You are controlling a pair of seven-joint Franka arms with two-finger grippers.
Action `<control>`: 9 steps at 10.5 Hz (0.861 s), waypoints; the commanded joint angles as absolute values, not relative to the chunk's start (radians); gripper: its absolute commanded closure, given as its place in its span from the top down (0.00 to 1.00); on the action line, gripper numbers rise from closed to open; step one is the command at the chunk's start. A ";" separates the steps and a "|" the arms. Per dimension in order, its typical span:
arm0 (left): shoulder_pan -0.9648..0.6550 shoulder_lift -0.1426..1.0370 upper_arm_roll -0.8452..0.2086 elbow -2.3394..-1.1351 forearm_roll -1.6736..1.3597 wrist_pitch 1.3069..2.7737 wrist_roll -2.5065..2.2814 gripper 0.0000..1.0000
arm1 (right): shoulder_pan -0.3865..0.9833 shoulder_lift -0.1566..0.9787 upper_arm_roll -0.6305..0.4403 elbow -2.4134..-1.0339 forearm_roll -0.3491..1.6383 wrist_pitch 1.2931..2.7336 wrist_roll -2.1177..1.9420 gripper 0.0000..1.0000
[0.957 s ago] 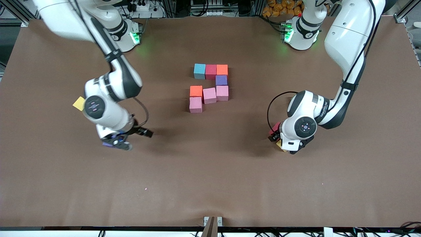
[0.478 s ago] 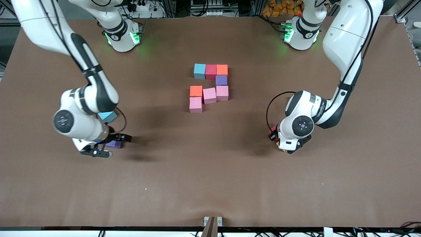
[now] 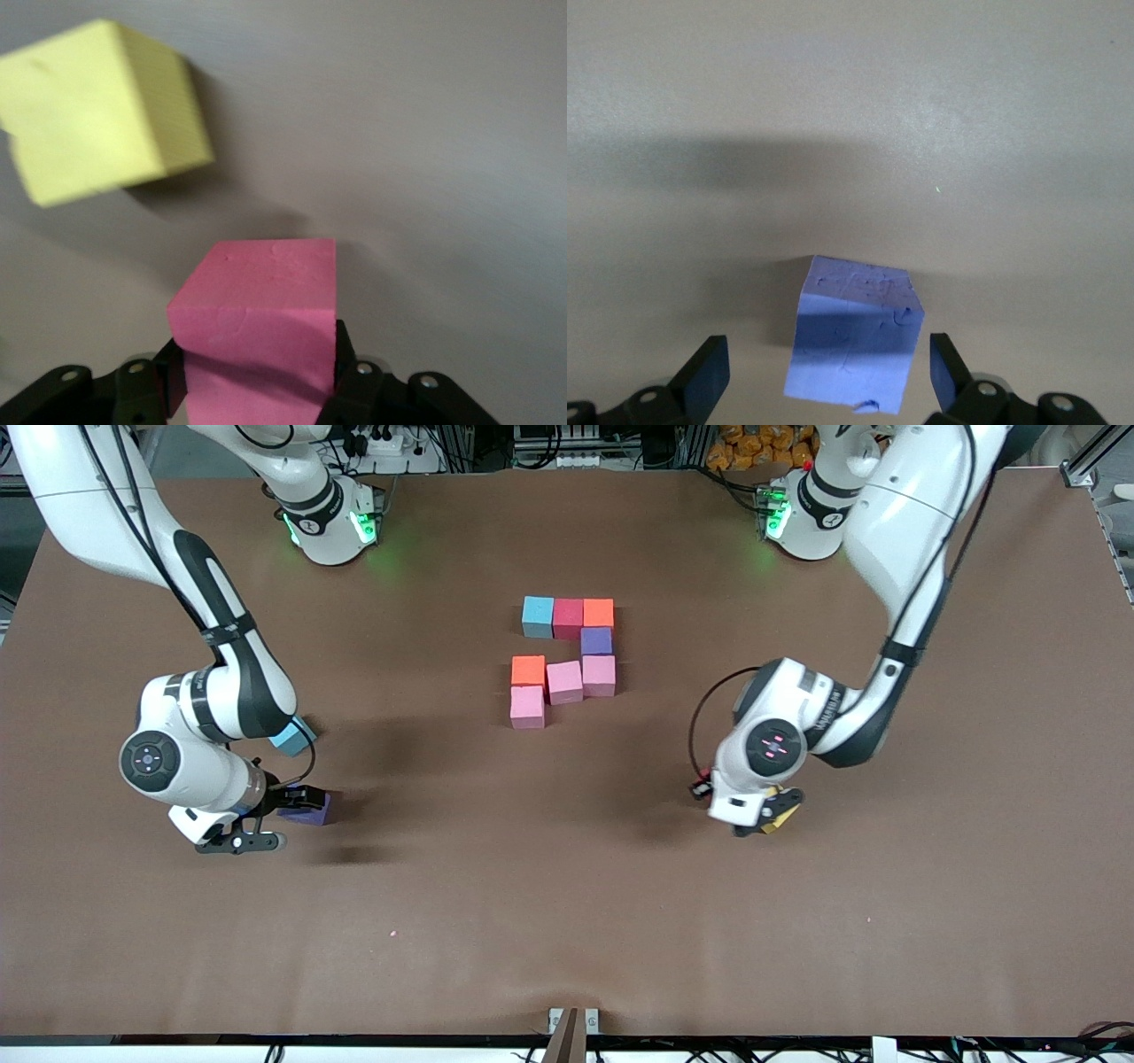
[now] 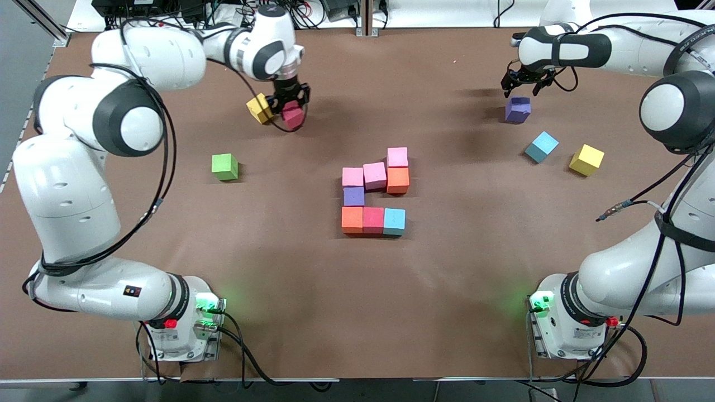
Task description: Form number 2 with 11 blocks
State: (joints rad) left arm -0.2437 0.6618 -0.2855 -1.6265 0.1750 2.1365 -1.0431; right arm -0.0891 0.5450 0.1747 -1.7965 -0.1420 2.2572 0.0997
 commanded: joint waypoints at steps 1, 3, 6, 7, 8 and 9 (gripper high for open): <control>-0.337 0.709 -0.272 -1.516 0.193 2.128 -1.003 0.32 | -0.104 0.568 0.184 -1.805 -0.170 2.289 0.109 1.00; -0.369 0.750 -0.273 -1.441 0.192 2.128 -0.958 0.32 | -0.106 0.568 0.183 -1.830 -0.172 2.328 0.106 1.00; -0.445 0.830 -0.273 -1.309 0.178 2.123 -0.936 0.32 | -0.104 0.565 0.183 -1.832 -0.176 2.327 0.098 1.00; -0.465 0.844 -0.275 -1.287 0.172 2.122 -0.937 0.32 | -0.104 0.560 0.183 -1.832 -0.182 2.321 0.098 1.00; -0.486 0.857 -0.273 -1.254 0.141 2.121 -0.939 0.32 | -0.106 0.558 0.181 -1.832 -0.183 2.321 0.098 1.00; -0.508 0.882 -0.273 -1.211 0.118 2.121 -0.940 0.32 | -0.106 0.560 0.179 -1.833 -0.186 2.322 0.098 1.00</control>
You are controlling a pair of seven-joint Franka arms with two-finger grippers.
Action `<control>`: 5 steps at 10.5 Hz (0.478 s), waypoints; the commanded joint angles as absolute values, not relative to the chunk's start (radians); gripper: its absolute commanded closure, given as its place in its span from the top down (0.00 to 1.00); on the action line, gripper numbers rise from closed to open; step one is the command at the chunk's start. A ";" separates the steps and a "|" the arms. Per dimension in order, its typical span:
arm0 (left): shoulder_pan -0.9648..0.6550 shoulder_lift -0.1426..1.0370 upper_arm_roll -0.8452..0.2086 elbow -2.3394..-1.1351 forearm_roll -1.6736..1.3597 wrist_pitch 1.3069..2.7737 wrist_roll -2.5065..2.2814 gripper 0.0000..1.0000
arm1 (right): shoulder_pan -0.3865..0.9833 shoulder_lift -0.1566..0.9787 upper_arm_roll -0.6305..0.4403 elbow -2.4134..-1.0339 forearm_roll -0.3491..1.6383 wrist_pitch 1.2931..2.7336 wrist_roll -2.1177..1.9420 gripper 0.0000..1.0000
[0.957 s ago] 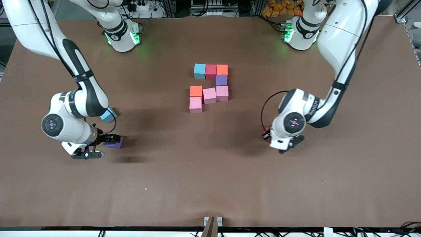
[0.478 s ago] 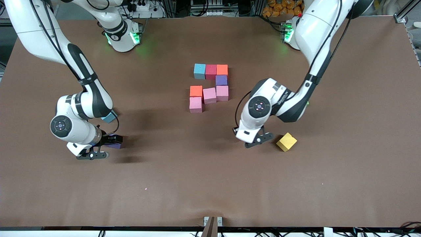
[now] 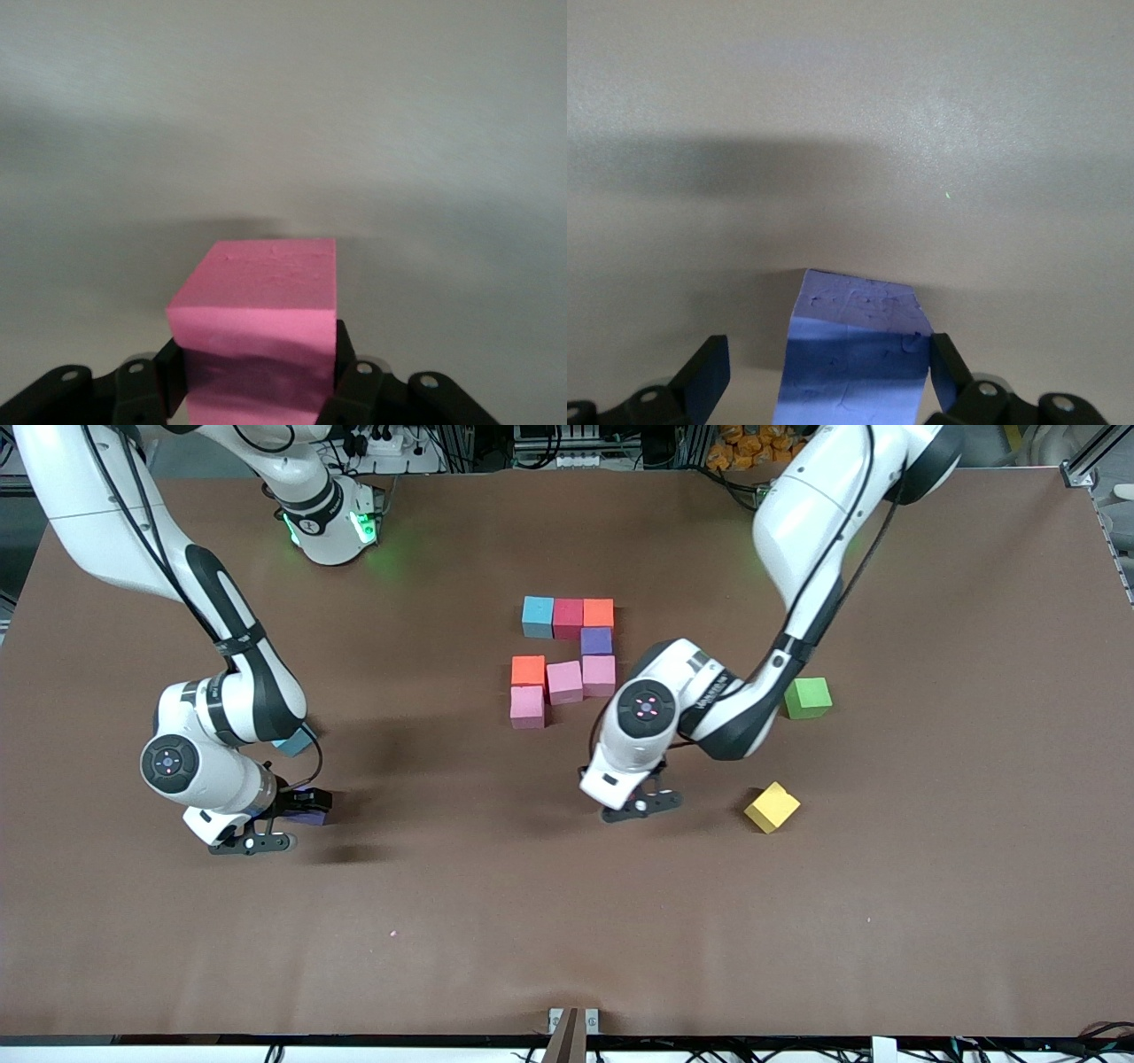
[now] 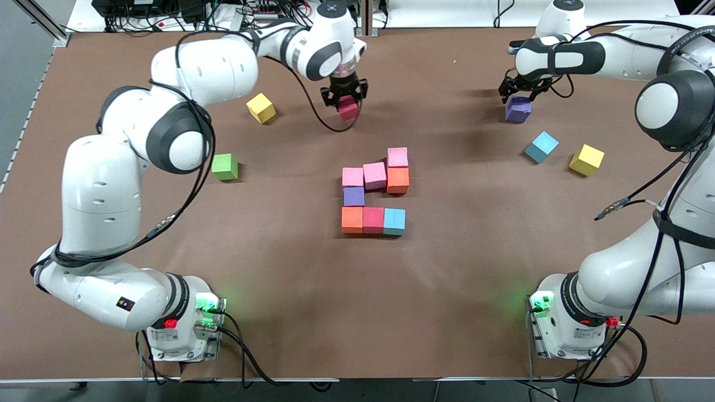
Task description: Form number 2 with 11 blocks
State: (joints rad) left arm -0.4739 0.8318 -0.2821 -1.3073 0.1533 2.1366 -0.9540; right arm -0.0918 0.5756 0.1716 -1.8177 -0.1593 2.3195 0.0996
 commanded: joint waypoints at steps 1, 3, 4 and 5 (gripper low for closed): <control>-0.529 0.903 -0.275 -1.181 0.114 2.121 -0.940 0.32 | -0.107 0.567 0.176 -1.847 -0.187 2.330 0.104 1.00; -0.566 0.919 -0.276 -1.172 0.114 2.121 -0.937 0.32 | -0.107 0.568 0.160 -1.870 -0.196 2.358 0.101 1.00; -0.584 0.949 -0.276 -1.122 0.114 2.126 -0.936 0.31 | -0.109 0.568 0.158 -1.870 -0.202 2.359 0.101 1.00; -0.609 0.981 -0.278 -1.083 0.112 2.128 -0.937 0.31 | -0.110 0.569 0.158 -1.870 -0.202 2.361 0.106 1.00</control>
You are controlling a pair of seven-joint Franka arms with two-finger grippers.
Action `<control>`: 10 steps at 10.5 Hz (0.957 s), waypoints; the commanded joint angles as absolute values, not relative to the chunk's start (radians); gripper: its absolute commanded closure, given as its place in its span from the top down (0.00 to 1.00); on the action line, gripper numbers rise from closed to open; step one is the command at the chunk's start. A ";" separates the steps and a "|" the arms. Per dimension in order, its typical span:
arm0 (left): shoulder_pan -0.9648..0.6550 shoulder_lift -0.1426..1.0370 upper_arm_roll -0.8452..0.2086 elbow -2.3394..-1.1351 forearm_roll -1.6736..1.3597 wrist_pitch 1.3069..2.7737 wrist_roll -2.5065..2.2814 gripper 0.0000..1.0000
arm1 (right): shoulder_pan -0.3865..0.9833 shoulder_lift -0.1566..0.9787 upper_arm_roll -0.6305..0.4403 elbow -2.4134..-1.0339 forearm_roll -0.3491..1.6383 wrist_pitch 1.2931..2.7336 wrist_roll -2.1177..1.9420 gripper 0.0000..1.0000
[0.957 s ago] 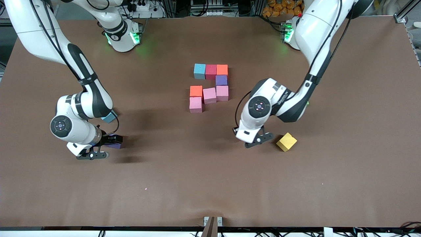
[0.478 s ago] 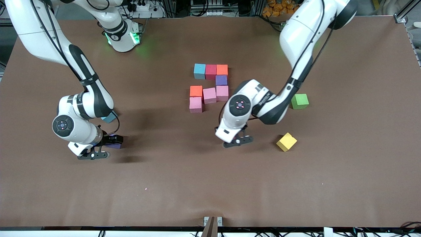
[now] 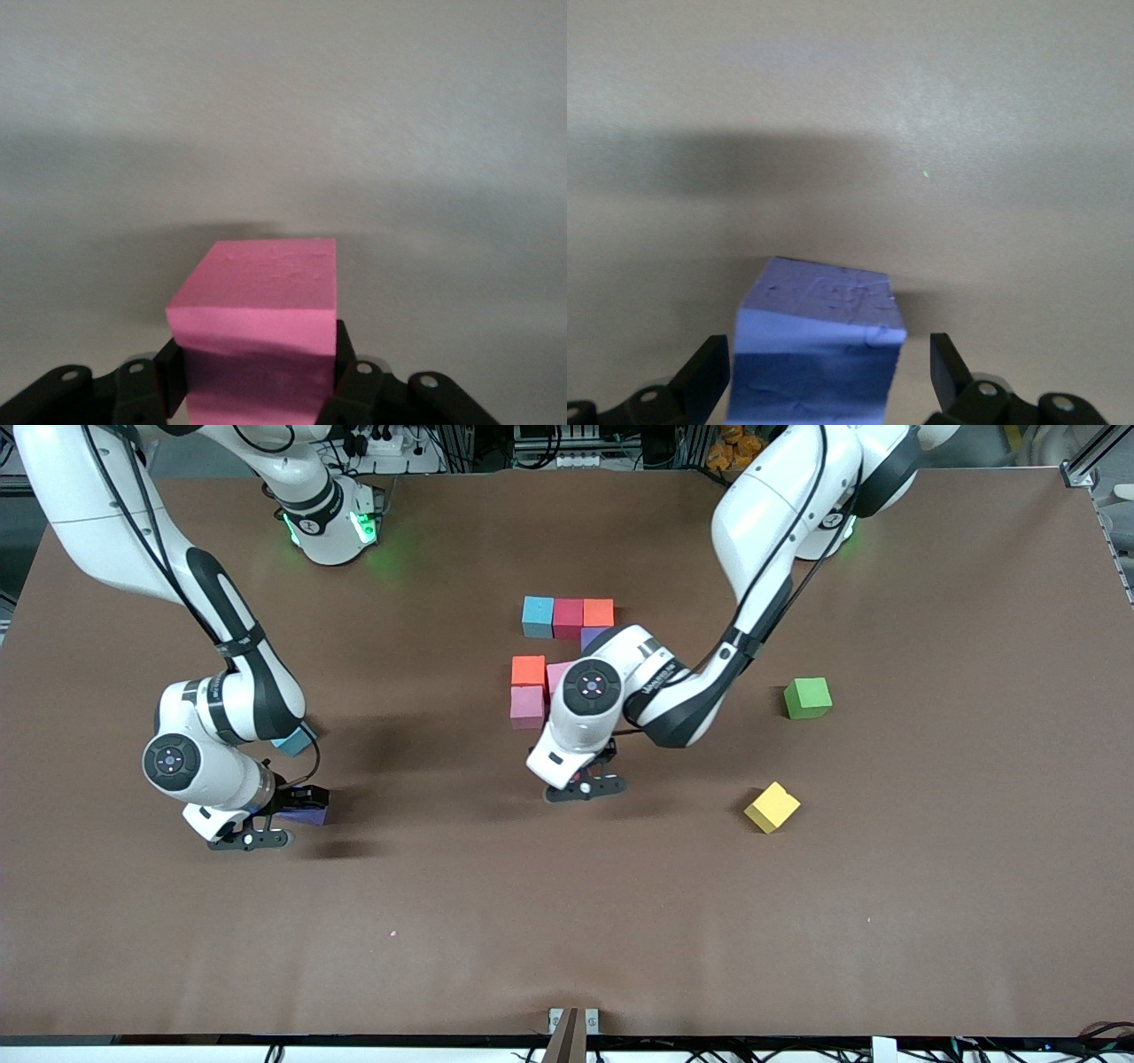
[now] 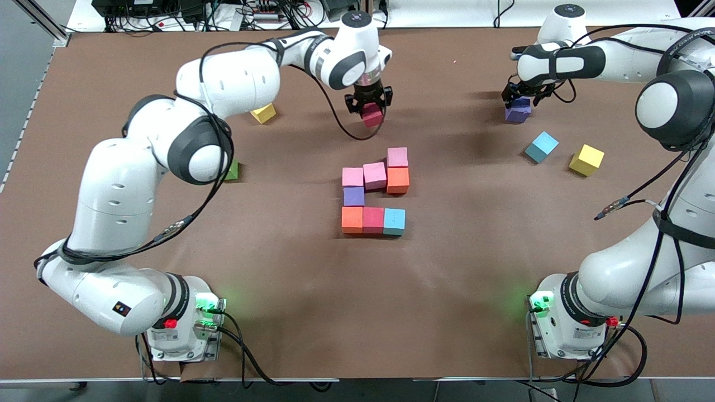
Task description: Form number 2 with 11 blocks
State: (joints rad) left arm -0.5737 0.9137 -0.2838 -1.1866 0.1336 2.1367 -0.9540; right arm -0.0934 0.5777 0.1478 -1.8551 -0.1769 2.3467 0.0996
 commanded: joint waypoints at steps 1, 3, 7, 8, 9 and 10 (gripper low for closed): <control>-0.627 0.986 -0.276 -1.075 0.112 2.128 -0.939 0.31 | -0.110 0.572 0.160 -1.868 -0.201 2.364 0.112 1.00; -0.641 0.986 -0.276 -1.080 0.100 2.123 -0.939 0.32 | -0.112 0.575 0.160 -1.864 -0.196 2.368 0.124 1.00; -0.659 0.979 -0.279 -1.097 0.098 2.056 -0.933 0.33 | -0.110 0.592 0.160 -1.864 -0.196 2.411 0.158 1.00; -0.666 0.979 -0.279 -1.098 0.098 2.043 -0.934 0.32 | -0.112 0.594 0.160 -1.864 -0.196 2.411 0.164 1.00; -0.673 0.980 -0.279 -1.098 0.097 2.042 -0.934 0.32 | -0.110 0.594 0.160 -1.864 -0.196 2.413 0.178 1.00; -0.678 0.983 -0.279 -1.098 0.097 2.042 -0.933 0.32 | -0.110 0.595 0.160 -1.864 -0.196 2.413 0.179 0.86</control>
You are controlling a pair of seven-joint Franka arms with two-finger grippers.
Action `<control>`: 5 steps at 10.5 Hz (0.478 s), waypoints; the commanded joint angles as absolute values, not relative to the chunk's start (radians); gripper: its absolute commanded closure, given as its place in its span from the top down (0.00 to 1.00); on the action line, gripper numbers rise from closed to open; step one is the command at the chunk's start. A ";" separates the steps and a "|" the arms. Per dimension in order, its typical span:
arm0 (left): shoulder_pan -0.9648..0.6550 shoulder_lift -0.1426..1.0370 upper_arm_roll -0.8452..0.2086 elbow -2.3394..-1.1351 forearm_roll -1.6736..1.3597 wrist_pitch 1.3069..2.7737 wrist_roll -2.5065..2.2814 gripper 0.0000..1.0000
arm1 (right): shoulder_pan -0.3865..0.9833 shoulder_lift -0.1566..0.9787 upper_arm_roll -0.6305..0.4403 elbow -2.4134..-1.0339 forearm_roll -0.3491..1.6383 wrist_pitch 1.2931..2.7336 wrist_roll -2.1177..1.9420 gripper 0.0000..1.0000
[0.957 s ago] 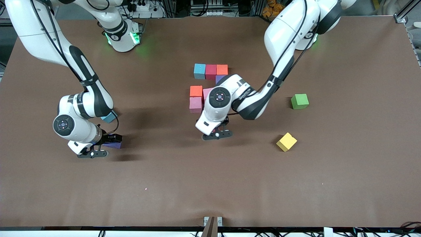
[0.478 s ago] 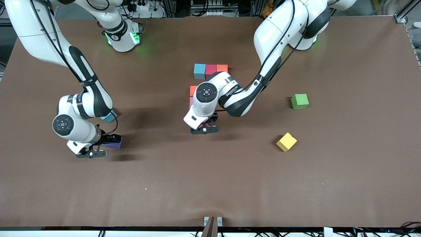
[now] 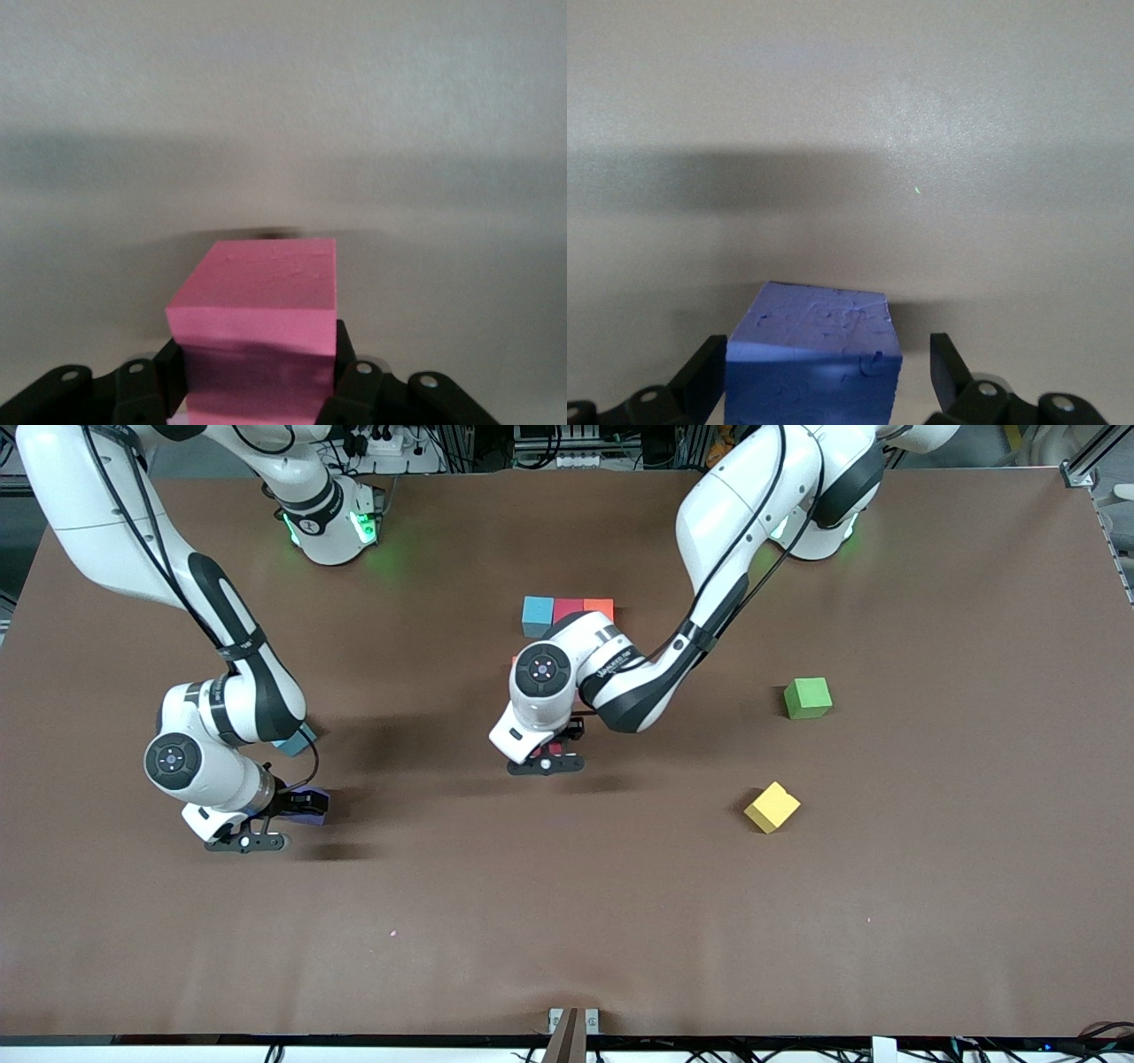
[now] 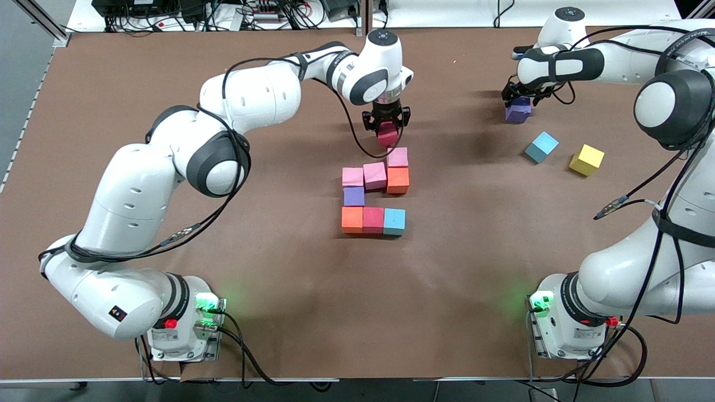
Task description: Form number 2 with 11 blocks
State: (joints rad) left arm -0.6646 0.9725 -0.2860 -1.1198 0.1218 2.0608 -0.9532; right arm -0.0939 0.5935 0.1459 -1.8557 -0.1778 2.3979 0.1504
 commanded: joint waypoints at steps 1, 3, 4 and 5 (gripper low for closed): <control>-0.686 0.988 -0.279 -1.098 0.098 2.042 -0.931 0.32 | -0.109 0.595 0.160 -1.867 -0.196 2.411 0.179 0.62; -0.686 0.991 -0.279 -1.103 0.098 2.042 -0.927 0.32 | -0.109 0.594 0.160 -1.864 -0.195 2.404 0.181 0.42; -0.689 0.994 -0.279 -1.103 0.098 2.043 -0.925 0.32 | -0.106 0.586 0.161 -1.864 -0.193 2.396 0.183 0.42; -0.689 1.000 -0.279 -1.101 0.100 2.043 -0.919 0.32 | -0.103 0.580 0.163 -1.861 -0.192 2.373 0.183 0.42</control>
